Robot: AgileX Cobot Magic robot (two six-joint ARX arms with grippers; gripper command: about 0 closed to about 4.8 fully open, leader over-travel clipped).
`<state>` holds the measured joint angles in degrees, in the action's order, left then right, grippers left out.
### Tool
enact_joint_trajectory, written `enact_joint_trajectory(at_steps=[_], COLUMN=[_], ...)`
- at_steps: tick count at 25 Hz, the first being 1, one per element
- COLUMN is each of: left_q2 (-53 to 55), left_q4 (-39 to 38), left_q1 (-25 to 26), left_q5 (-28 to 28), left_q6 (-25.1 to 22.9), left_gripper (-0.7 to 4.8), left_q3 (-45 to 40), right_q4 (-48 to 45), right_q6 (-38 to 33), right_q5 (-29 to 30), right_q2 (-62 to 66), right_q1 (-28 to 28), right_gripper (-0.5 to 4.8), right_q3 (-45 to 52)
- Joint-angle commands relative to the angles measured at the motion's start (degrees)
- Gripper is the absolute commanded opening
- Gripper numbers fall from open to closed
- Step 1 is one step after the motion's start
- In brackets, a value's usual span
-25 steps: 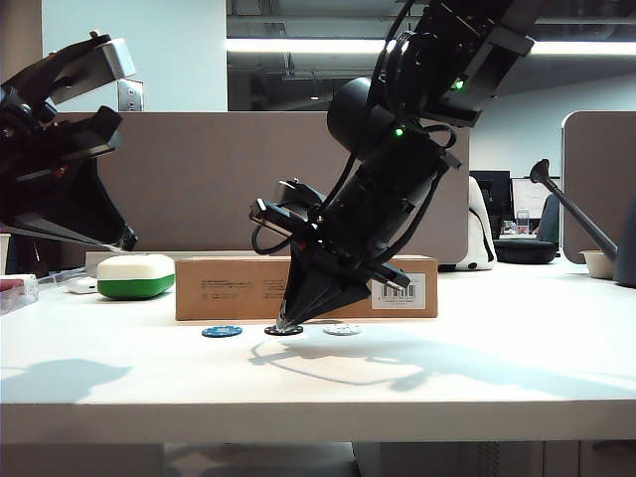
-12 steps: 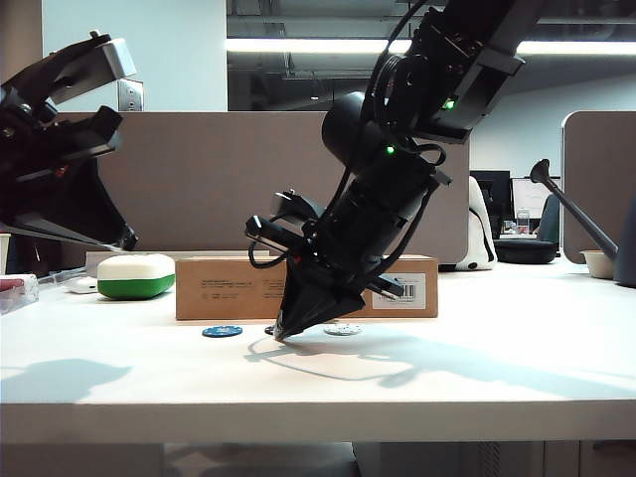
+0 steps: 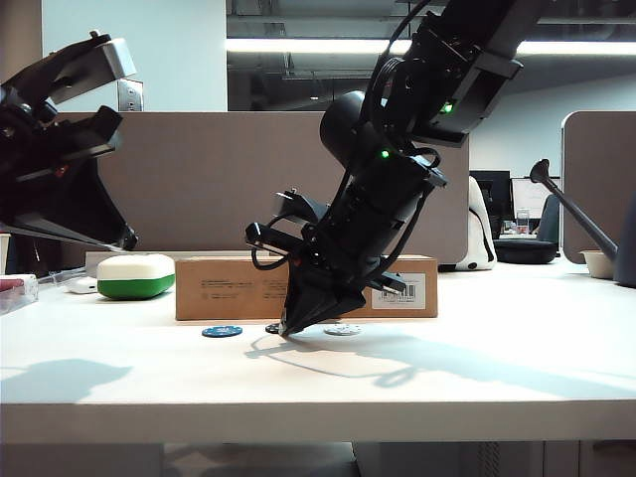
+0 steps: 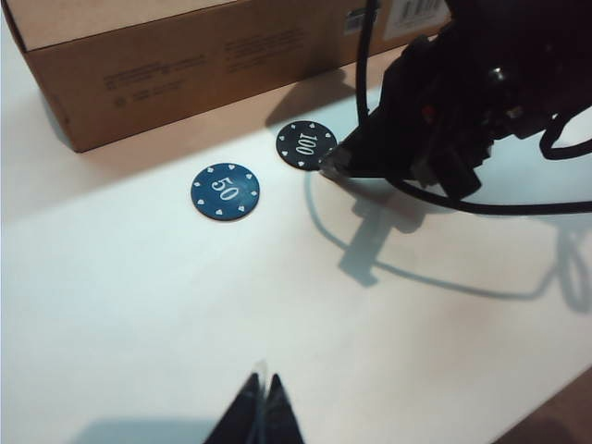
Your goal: Push the chip with the highest value in the row forward next to the rectangular box.
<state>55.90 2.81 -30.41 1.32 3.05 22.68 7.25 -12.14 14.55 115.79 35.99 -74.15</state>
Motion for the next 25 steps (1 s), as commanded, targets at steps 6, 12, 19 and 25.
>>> enact_joint_trajectory(at_steps=[6,12,19,25], left_q2=[-0.1,-0.1,-0.1,-0.1], left_q4=[0.7,0.7,0.7,0.7], left_q1=[0.1,0.1,0.1,0.1], left_q5=[0.0,0.0,0.0,0.0], left_q6=[-0.2,-0.2,-0.2,-0.2], left_gripper=[-0.05,-0.05,-0.05,-0.05], left_q3=[0.1,0.1,0.1,0.1], right_q4=[2.0,4.5,6.4,6.9], right_q6=[-0.4,-1.6,-1.5,-1.6], right_q5=[-1.3,-2.9,-4.5,-9.2], right_q2=[3.0,2.9,2.9,2.9], right_q1=[0.4,0.1,0.2,0.4], right_gripper=[-0.10,-0.10,-0.10,-0.10], right_q3=[-3.4,-5.6,-7.2,-7.2])
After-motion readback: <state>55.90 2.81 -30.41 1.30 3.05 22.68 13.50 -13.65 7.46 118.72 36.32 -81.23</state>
